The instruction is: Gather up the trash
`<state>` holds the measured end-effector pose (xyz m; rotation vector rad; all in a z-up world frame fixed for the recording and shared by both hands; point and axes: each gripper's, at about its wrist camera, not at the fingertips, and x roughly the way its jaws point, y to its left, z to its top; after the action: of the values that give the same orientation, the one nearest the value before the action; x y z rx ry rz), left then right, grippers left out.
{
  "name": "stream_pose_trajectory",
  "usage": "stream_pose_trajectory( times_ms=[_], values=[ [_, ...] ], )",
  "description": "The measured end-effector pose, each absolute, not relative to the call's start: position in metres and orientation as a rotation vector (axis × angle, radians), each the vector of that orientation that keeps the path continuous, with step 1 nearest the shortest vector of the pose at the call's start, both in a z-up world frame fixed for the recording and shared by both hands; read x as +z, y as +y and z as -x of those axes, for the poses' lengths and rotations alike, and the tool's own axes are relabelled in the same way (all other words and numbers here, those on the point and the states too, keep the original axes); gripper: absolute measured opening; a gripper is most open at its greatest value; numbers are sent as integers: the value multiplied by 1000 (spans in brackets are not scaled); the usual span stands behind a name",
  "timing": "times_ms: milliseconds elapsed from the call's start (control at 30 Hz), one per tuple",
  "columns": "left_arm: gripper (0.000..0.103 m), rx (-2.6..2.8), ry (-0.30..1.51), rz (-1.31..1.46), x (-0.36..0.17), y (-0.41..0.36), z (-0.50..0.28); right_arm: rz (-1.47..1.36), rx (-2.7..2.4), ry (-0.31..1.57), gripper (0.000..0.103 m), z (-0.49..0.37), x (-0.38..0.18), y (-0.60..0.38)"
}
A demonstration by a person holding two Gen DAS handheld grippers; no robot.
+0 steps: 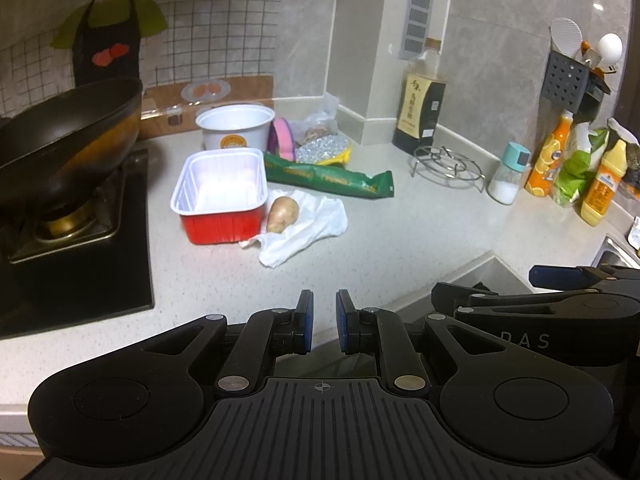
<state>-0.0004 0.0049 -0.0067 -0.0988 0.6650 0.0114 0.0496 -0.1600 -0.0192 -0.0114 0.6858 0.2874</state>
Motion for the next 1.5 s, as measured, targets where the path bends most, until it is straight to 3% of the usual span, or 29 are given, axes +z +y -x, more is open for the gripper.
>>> stream_pose_trajectory(
  times_ms=[1500],
  values=[
    [16,9,692,126,-11,8,-4,-7,313,686,103,-52,-21,-157]
  ],
)
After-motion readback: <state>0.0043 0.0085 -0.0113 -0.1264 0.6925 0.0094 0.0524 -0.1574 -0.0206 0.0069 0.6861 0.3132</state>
